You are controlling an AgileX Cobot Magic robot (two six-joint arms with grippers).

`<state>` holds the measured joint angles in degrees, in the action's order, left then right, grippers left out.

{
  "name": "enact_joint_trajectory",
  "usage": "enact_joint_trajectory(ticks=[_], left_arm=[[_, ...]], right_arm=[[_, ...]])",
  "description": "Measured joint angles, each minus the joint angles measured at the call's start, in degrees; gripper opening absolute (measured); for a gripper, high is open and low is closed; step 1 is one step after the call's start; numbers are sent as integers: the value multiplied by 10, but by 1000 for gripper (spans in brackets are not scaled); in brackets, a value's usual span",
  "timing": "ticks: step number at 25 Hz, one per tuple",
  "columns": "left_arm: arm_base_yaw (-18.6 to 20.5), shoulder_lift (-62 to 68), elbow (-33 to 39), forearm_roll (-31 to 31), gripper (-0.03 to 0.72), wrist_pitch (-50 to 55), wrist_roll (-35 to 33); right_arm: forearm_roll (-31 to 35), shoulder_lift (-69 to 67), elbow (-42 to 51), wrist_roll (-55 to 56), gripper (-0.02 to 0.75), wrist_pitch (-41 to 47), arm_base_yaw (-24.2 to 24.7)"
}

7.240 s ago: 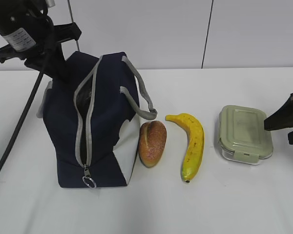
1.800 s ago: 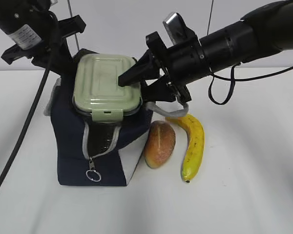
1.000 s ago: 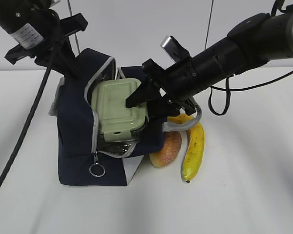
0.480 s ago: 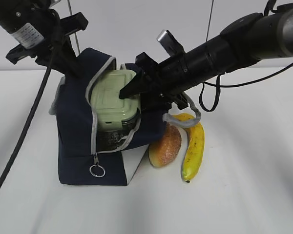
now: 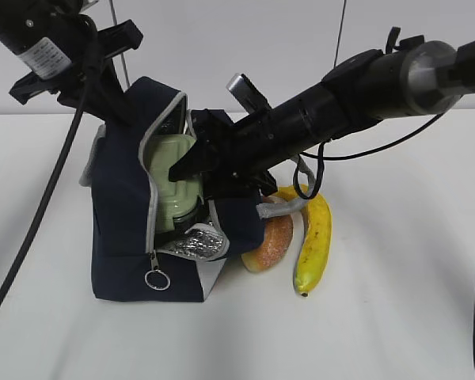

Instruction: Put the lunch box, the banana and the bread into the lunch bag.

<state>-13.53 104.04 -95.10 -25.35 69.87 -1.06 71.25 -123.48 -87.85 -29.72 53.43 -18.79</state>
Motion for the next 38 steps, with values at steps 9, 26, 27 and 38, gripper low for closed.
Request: enact_joint_trajectory(ticks=[9,26,27,38], left_arm=[[0,0,0,-1,-1,0,0],[0,0,0,-2,-1,4,-3],[0,0,0,-2,-1,5,-4],[0,0,0,-2,-1,7,-6]], right_arm=[[6,-44,-23,-1,383,-14,-1],[-35,-57,-36,39,502,8,-1],[-36,-57,-38,38,512,12,-1],[-66,-71,-115,45,475,123,8]])
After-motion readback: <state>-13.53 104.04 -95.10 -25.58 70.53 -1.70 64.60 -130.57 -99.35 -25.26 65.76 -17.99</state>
